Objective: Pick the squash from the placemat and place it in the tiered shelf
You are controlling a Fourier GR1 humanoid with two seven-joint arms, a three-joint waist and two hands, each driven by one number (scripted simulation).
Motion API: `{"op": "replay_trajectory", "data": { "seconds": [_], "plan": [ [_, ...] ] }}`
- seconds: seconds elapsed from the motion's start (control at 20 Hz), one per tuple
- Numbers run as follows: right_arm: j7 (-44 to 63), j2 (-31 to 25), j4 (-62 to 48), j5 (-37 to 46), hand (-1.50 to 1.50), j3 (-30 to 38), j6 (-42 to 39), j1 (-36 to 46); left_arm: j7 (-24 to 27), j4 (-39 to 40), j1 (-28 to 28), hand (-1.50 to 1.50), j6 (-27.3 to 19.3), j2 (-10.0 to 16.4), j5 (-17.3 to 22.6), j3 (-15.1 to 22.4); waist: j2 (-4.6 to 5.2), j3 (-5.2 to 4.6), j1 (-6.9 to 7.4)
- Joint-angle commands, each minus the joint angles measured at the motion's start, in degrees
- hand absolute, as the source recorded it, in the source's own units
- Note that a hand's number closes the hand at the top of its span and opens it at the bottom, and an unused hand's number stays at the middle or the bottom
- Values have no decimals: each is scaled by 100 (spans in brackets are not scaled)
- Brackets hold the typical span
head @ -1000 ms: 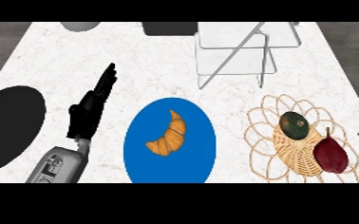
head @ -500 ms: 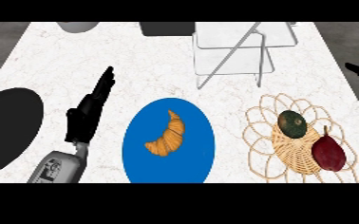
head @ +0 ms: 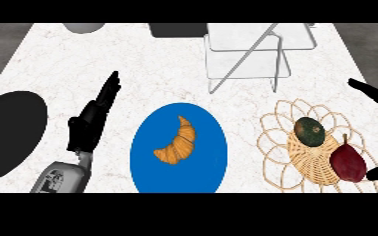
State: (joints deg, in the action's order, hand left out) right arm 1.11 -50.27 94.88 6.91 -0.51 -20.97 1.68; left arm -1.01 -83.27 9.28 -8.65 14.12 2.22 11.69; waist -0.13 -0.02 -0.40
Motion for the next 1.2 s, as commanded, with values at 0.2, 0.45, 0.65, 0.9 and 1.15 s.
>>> {"op": "replay_trajectory", "data": {
  "seconds": [0.2, 0.45, 0.65, 0.9, 1.15],
  "plan": [
    [44, 727, 377, 777, -150, 368, 69, -419, 102, 85, 50, 0, 275, -131, -169, -283, 10, 2, 18],
    [567, 830, 384, 708, -150, 590, -669, 178, 131, 450, 306, 0, 494, -259, -190, -520, 15, 1, 37],
    [427, 1376, 215, 1410, -150, 328, -398, 93, -363, -315, -73, 0, 428, -374, -418, -306, 8, 3, 56],
    [267, 1640, 391, 1779, -150, 528, -520, -236, 160, 364, 140, 0, 622, -453, -437, -675, 12, 2, 27],
    [529, 2013, 298, 2125, -150, 389, -551, 81, -55, -370, -300, 0, 671, -443, -590, -576, 9, 2, 56]
  ]
}}
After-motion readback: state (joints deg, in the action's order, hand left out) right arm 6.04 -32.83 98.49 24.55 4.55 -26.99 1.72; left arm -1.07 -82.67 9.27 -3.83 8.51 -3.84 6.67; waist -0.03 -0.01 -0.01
